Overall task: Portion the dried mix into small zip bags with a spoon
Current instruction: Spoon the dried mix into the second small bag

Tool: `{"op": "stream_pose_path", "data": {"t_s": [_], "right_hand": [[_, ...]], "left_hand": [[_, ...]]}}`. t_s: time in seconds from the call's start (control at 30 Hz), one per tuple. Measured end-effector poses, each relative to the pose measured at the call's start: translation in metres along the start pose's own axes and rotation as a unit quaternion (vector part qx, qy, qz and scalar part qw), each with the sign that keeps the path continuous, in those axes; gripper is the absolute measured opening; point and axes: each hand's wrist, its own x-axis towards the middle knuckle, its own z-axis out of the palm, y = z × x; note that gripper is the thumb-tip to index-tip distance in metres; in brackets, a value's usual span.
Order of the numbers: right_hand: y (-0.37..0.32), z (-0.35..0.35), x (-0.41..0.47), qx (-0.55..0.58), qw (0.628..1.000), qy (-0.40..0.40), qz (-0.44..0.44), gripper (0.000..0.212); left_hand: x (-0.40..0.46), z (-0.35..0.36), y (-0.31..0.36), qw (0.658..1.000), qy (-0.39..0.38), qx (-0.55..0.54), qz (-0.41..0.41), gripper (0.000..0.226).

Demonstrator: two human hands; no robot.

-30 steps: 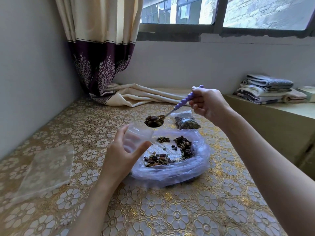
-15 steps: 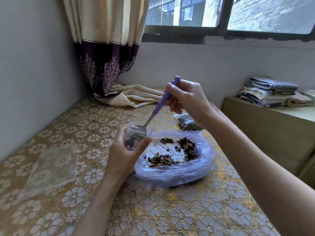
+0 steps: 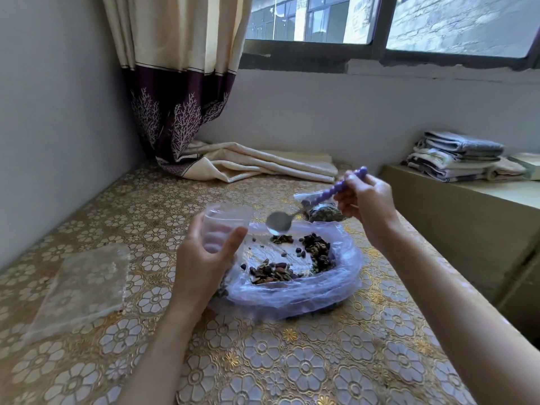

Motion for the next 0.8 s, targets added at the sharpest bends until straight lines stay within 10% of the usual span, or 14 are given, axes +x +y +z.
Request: {"op": "stream_pose_path", "data": {"t_s": [0.8], "right_hand": [[0.036, -0.012, -0.034, -0.085, 0.983, -0.097, 0.128, 0.027]], "left_hand": [[-0.002, 0.001, 0.003, 0.999, 0.001, 0.037, 0.018, 0.108]]}}
